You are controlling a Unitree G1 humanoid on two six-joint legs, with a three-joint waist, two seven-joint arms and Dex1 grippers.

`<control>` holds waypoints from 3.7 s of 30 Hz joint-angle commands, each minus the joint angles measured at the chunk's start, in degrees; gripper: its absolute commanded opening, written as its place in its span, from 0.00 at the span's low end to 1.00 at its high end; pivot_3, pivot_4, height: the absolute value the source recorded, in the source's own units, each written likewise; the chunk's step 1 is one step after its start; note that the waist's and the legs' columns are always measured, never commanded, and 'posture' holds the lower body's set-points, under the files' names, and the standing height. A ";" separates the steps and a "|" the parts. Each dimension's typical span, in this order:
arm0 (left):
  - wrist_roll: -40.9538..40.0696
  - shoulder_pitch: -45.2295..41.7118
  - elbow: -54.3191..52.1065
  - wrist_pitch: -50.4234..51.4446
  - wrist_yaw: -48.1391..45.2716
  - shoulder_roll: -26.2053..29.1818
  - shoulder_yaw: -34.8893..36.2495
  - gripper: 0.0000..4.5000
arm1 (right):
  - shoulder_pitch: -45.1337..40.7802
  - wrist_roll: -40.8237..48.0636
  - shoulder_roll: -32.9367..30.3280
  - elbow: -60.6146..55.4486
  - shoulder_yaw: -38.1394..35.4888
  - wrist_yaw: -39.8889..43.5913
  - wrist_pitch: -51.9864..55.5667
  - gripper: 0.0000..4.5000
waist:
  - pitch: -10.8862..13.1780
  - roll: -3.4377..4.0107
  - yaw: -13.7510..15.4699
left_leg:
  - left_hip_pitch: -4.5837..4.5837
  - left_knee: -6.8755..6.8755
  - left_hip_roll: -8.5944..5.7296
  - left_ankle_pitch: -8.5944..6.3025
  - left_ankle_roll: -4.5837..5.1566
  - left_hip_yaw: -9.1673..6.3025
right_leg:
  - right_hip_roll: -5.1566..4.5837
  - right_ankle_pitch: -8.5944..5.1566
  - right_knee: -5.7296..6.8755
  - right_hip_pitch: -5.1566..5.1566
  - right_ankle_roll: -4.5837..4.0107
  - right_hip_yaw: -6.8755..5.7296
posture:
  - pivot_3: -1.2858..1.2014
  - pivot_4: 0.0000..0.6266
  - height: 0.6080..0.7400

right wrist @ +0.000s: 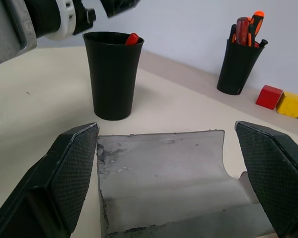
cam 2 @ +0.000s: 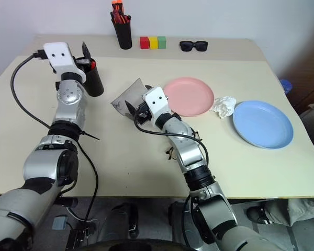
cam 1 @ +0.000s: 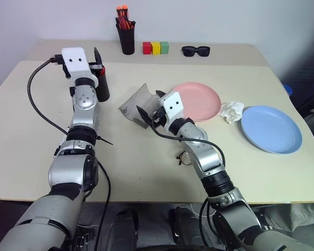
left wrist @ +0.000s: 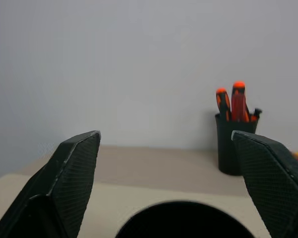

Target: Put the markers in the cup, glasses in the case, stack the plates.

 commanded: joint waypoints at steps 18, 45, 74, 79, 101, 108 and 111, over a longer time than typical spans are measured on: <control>-23.17 32.48 -75.58 113.59 -15.61 21.60 13.53 0.99 | 7.77 13.72 -23.30 -17.09 -0.08 31.59 6.75 1.00 | -0.01 -0.02 -1.21 | 0.41 0.02 0.02 0.07 -0.13 -0.24 | 0.02 -0.04 0.22 0.34 -0.03 -0.11 | 0.52 0.24 0.87; -10.49 27.66 -72.34 73.22 -5.59 12.51 12.84 0.01 | 1.90 4.57 -15.36 -7.94 0.48 18.48 1.23 1.00 | -0.03 -0.16 -1.14 | 0.33 -0.03 -0.01 0.08 -0.15 -0.30 | -0.02 0.00 0.14 0.29 -0.15 -0.10 | 0.52 0.24 0.87; 3.37 -5.01 3.40 4.28 0.49 0.70 -2.72 0.50 | 0.19 0.15 -1.43 -4.20 -1.34 -0.22 -0.06 1.00 | -0.03 -0.12 0.14 | -0.02 0.00 0.01 0.06 -0.11 -0.07 | 0.00 0.04 0.02 -0.01 -0.07 -0.10 | 0.52 0.24 0.87; 3.08 -4.38 2.29 4.10 2.19 0.71 -2.21 0.96 | 0.04 0.32 -1.08 -3.58 -0.96 0.46 -0.28 1.00 | -0.03 -0.11 0.17 | -0.02 -0.01 0.02 0.06 -0.11 -0.07 | 0.01 0.04 0.02 -0.01 -0.07 -0.10 | 0.52 0.24 0.87; -16.68 20.01 -61.58 74.94 -25.63 -1.01 -17.59 0.98 | 8.92 2.33 -26.02 -16.42 -3.31 20.71 1.46 1.00 | -0.04 -0.05 -0.09 | 0.11 0.06 0.01 0.06 -0.10 -0.21 | 0.04 0.02 0.11 0.14 -0.04 -0.08 | 0.52 0.24 0.87; -17.28 19.75 -58.18 83.23 -26.52 -3.45 -18.21 0.98 | 11.99 2.57 -27.29 -19.31 -4.71 19.88 3.20 1.00 | -0.05 -0.01 0.11 | 0.15 0.05 0.00 0.06 -0.10 -0.26 | 0.08 0.01 0.12 0.15 -0.06 -0.06 | 0.52 0.24 0.87; -16.25 19.68 -56.43 82.32 -26.73 -3.60 -18.57 0.79 | 12.88 2.39 -26.87 -20.64 -4.57 18.99 4.01 1.00 | -0.05 -0.01 0.24 | 0.15 0.05 0.00 0.06 -0.10 -0.28 | 0.08 0.01 0.11 0.16 -0.06 -0.06 | 0.52 0.24 0.87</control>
